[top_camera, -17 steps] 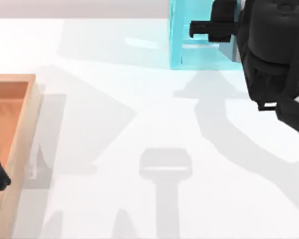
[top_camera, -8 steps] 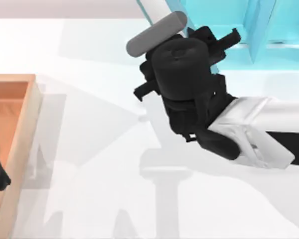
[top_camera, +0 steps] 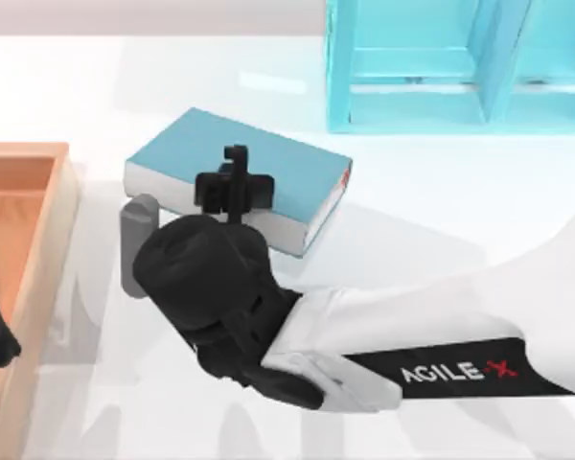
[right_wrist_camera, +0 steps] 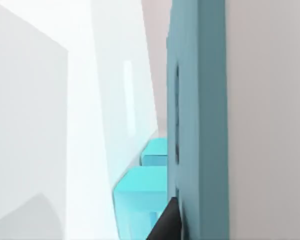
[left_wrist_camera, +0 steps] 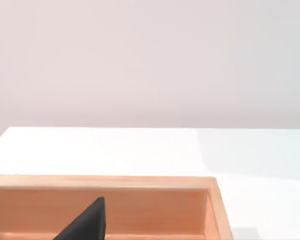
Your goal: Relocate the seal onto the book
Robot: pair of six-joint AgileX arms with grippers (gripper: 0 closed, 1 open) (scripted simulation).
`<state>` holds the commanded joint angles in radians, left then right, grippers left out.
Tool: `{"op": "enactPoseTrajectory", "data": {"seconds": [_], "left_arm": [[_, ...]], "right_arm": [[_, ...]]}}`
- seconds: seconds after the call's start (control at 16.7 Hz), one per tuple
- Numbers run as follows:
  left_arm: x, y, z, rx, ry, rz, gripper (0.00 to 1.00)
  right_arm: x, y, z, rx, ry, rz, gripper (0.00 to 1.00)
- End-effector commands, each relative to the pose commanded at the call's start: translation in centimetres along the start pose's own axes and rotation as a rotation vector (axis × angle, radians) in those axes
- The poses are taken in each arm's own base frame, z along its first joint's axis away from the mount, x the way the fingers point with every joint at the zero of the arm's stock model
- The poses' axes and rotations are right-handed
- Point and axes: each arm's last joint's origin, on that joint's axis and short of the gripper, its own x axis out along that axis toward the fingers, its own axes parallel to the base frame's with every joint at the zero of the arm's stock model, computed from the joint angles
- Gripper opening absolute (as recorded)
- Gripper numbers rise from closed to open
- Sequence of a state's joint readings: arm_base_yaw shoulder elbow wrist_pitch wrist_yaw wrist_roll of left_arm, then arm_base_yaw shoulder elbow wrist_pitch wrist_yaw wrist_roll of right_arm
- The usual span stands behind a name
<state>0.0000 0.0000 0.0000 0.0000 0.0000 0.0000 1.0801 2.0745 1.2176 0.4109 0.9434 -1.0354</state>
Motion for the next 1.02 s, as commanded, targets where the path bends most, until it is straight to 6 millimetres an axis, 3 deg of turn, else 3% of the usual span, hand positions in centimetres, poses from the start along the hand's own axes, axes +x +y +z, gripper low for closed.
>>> {"op": "enactPoseTrajectory", "data": {"seconds": [0.24,1.02], "left_arm": [[0.0,0.0,0.0,0.000,0.000,0.000,1.00],[0.0,0.0,0.0,0.000,0.000,0.000,1.00]], "right_arm": [[-0.7,1.8,1.3,-0.130,-0.020,0.010,0.00],[-1.0,2.3,1.1,-0.134,-0.014,0.015,0.00]]}}
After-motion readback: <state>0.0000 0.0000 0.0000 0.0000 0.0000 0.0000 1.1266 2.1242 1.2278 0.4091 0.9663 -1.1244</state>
